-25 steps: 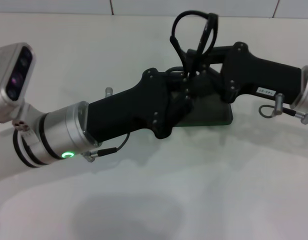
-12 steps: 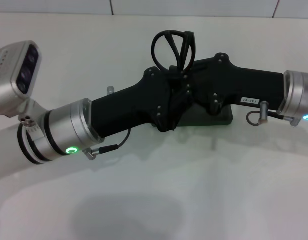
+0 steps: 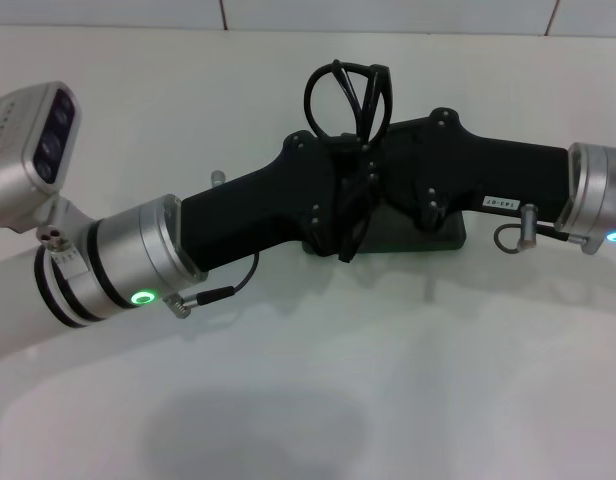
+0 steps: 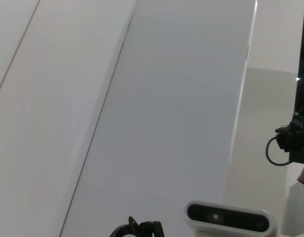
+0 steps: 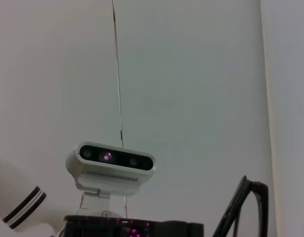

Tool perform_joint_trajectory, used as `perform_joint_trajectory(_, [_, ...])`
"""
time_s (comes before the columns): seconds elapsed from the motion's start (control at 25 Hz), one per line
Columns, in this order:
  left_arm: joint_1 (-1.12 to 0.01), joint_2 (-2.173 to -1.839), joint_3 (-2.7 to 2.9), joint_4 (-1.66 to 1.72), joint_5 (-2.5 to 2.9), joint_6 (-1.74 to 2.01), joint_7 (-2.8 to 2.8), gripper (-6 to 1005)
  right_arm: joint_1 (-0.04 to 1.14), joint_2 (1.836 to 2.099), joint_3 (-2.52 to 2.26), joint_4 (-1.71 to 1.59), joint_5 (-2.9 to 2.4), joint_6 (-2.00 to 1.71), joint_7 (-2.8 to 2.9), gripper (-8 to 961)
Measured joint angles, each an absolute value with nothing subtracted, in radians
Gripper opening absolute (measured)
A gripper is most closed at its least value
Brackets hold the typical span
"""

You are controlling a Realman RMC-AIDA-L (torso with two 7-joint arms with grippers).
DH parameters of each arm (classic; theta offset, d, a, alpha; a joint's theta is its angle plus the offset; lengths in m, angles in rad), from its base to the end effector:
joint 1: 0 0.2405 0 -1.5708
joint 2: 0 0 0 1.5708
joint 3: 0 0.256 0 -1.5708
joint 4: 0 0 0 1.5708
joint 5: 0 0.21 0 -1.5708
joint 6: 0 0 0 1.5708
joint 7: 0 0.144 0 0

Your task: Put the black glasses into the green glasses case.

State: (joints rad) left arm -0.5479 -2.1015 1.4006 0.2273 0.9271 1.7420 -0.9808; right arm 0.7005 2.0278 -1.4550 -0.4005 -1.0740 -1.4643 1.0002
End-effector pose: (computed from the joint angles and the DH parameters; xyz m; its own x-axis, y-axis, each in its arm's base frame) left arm -0.1941 0.2850 -0.0491 0.4050 0.1799 0.8964 0.3043 -0.9511 0.0534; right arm 0.1576 0.3476 -0.0489 0.6998 -0.0028 -0.7143 -0.1152 -0.9873 -0.1090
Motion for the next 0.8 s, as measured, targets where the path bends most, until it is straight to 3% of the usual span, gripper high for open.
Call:
perform_joint_trajectory(0.4, [-0.509,-2.092,1.403,0.235,0.926,1.810,-0.975,35,0.695,2.024,-1.453,-0.403,-1.078,-1.455,1.029,97])
perform_joint_trajectory(0.8, [-0.367,-2.032,1.356,0.275,0.925,1.991,-0.920,35,0.707,1.978,-1.448,-0.783,-1.568,-1.389,1.492,97])
